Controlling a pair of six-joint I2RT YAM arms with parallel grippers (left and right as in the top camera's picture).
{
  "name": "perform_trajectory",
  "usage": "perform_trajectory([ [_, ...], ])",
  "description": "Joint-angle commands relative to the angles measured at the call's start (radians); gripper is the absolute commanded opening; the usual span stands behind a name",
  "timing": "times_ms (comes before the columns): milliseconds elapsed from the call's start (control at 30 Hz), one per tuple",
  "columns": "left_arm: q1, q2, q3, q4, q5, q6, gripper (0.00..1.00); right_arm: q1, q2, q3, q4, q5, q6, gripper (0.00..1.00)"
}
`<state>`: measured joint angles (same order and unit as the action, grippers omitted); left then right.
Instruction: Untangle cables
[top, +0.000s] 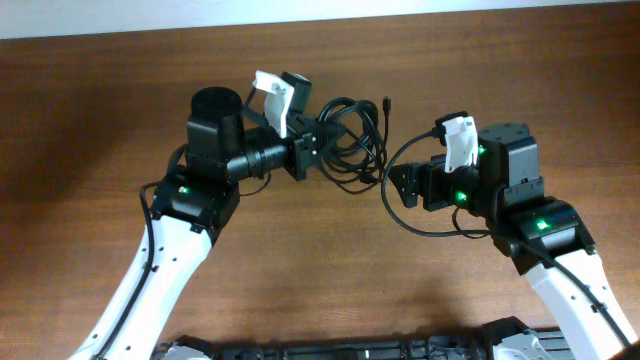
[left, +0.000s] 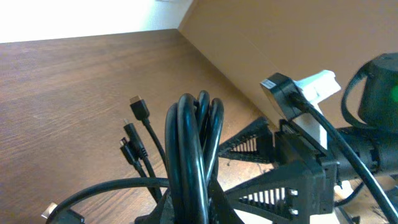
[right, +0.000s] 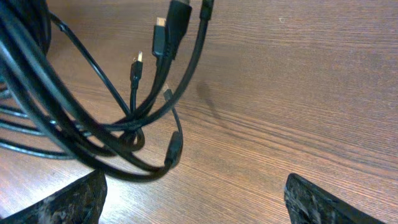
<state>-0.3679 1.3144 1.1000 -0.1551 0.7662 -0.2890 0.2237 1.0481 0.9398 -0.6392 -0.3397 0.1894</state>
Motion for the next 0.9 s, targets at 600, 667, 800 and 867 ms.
perform_trajectory([
  [600, -0.011, -0.036, 0.016, 0.05, 0.569, 0.426, 0.0, -0.003, -0.009, 0.008, 0.021, 0.014, 0.082, 0.91],
  [667, -0.005, -0.036, 0.016, 0.05, 0.577, 0.426, 0.0, -0.003, -0.009, 0.008, -0.022, 0.12, 0.117, 0.91],
  [800, 0.077, -0.036, 0.016, 0.049, 0.509, 0.426, 0.0, -0.003, -0.017, 0.008, -0.1, 0.243, 0.122, 0.91],
  [867, 0.12, -0.036, 0.016, 0.049, 0.463, 0.426, 0.0, -0.003, -0.039, 0.008, -0.099, 0.24, 0.122, 0.91],
])
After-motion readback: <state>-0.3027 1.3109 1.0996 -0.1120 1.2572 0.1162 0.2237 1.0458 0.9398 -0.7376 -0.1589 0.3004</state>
